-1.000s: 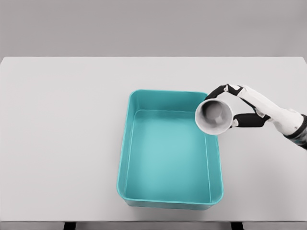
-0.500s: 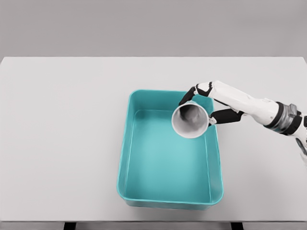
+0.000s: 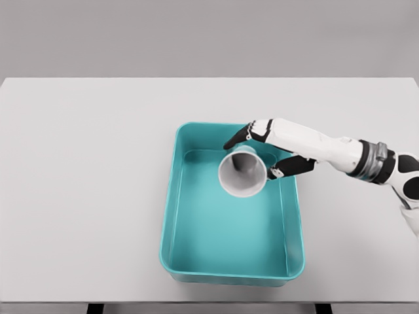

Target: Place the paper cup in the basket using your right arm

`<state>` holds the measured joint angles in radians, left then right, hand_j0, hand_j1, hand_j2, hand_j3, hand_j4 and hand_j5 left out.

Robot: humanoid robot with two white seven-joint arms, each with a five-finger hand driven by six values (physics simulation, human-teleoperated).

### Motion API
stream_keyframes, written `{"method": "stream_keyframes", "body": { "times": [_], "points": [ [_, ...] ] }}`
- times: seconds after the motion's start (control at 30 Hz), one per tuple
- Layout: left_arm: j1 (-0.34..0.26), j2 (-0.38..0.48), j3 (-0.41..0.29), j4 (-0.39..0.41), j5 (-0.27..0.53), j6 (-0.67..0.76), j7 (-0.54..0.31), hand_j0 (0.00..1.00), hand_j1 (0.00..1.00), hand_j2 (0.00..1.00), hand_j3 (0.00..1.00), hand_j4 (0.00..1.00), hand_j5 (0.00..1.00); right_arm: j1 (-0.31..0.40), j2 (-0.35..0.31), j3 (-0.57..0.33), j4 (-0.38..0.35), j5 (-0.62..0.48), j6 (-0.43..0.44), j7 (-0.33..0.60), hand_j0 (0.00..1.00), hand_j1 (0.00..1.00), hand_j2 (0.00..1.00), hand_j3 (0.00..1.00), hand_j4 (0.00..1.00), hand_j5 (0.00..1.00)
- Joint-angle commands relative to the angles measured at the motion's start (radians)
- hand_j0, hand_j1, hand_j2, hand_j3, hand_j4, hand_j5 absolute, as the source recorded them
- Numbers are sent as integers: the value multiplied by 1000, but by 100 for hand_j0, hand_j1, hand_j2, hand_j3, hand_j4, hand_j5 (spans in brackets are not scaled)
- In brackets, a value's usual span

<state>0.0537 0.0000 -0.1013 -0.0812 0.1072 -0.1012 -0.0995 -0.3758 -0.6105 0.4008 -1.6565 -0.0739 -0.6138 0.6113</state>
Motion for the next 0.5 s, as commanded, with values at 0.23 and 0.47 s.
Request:
{"method": "stream_keyframes", "body": {
  "times": [0.23,0.47],
  "points": [
    [0,0,0,0,0,0,0,100,100,100,100,100,100,-2,-17,-5,-34,2,3,0,98,98,98,98,98,98],
    [0,0,0,0,0,0,0,100,100,100,100,100,100,-2,-20,-88,-32,-27,3,0,98,98,98,98,98,98]
  ]
}}
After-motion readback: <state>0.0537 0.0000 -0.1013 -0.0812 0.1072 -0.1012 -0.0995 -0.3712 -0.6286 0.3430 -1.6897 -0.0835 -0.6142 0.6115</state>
